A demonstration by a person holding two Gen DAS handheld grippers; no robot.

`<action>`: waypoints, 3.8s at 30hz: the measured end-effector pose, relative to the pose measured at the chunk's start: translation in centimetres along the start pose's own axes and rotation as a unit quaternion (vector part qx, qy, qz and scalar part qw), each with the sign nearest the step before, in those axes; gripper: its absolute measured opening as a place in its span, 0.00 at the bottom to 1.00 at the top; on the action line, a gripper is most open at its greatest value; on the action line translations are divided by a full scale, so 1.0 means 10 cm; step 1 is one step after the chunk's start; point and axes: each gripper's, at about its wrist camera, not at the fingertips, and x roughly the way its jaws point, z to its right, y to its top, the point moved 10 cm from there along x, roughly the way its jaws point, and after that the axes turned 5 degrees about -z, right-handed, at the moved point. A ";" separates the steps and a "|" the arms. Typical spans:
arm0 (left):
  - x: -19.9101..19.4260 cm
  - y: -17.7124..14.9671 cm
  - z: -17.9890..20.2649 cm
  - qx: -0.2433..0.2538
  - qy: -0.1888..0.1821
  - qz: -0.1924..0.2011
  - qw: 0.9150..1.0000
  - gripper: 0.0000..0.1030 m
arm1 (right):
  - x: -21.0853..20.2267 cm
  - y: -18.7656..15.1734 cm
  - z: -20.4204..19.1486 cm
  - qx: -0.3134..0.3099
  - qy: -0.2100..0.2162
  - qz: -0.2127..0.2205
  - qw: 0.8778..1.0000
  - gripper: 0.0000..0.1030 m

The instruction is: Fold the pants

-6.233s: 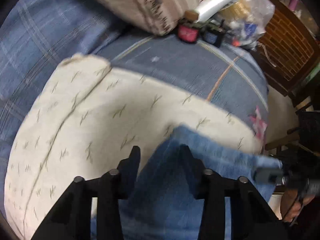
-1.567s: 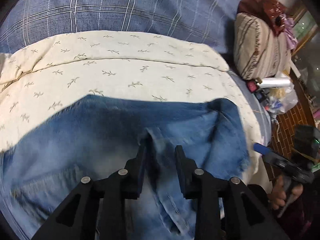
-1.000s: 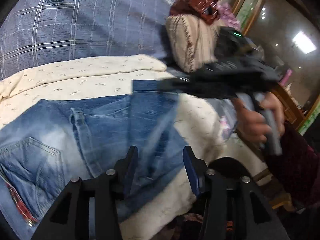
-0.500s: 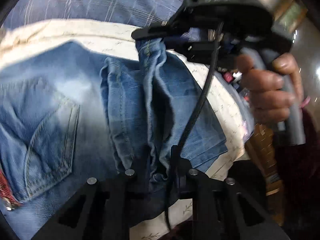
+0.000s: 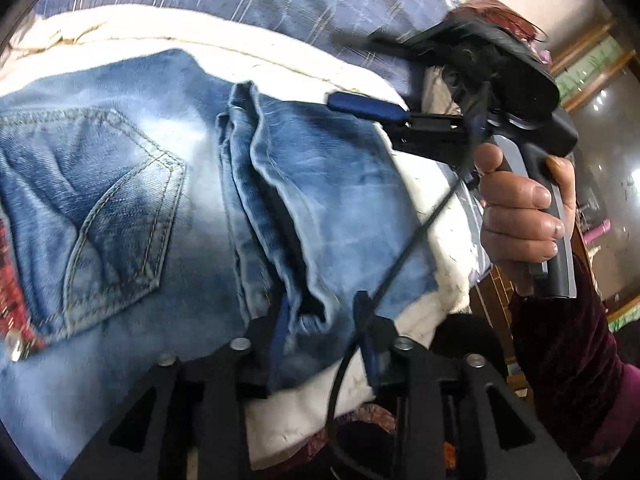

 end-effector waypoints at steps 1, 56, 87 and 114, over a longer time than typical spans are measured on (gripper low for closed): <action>-0.04 -0.05 0.03 0.006 0.001 0.003 1.000 0.40 | -0.09 -0.03 -0.06 -0.009 0.003 0.016 1.000 0.62; -0.19 0.62 0.05 0.043 0.129 0.051 0.989 0.39 | -0.81 -0.63 0.49 -0.112 -0.190 0.193 0.956 0.18; -0.88 -0.05 -0.27 -0.009 0.189 0.116 0.975 0.67 | -0.56 -1.17 0.32 -0.176 -0.192 0.132 0.956 0.18; -1.51 -0.58 -1.75 -0.261 0.231 0.122 0.929 0.75 | 0.31 -1.37 -0.02 -0.231 -0.175 0.050 0.956 0.32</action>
